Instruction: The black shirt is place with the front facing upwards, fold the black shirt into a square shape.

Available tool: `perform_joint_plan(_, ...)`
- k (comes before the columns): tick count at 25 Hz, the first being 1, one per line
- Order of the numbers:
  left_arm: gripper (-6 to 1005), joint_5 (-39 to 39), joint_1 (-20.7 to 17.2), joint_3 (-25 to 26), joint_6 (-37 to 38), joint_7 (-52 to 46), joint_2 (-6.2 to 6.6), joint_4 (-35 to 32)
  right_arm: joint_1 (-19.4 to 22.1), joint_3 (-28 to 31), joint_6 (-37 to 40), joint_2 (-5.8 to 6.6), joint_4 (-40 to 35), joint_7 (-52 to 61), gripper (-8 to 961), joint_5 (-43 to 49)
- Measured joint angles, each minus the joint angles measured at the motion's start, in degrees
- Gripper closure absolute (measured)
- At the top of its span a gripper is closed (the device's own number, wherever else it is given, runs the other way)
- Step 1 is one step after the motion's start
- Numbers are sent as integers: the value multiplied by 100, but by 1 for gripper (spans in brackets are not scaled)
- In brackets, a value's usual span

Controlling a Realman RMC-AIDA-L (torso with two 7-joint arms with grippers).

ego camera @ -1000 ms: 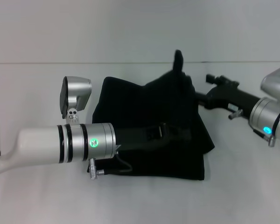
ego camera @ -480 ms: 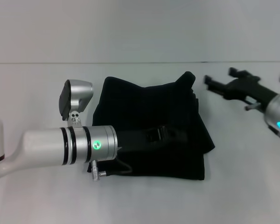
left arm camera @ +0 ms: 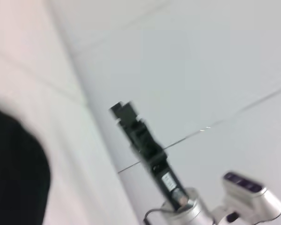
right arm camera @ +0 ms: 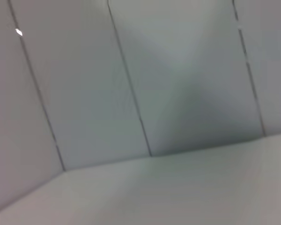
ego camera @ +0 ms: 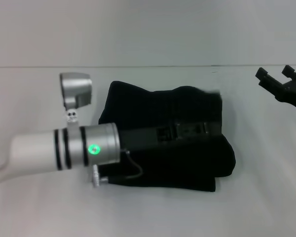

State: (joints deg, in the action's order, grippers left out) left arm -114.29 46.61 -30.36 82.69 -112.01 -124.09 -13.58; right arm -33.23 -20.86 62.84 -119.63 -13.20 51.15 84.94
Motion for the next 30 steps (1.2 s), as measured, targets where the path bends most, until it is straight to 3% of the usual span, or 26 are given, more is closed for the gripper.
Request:
perform_joint_plan(5, 541, 159, -387, 3, 825, 177, 25, -737, 256, -302, 1105, 4, -35, -68, 36, 384)
perform_joint_plan(8, 309, 523, -735, 4, 1132, 454, 122, -976, 291, -647, 1568, 4, -97, -203, 36, 855)
perform_joint_plan(14, 86, 1029, -1172, 13, 1131, 616, 402, -967, 56, -1152, 1192, -48, 99, -259, 37, 1165)
perform_joint_plan(15, 76, 1042, -1251, 14, 1113, 618, 473, -951, 27, -1210, 1040, -50, 157, -246, 37, 1169)
perform_joint_plan(24, 36, 1053, -1378, 85, 1053, 597, 512, -936, 40, -1464, -350, -29, 301, 91, 37, 1176)
perform_joint_plan(30, 37, 1030, -1347, 84, 1024, 589, 525, -936, 156, -1237, -210, -4, 207, 245, 37, 1125)
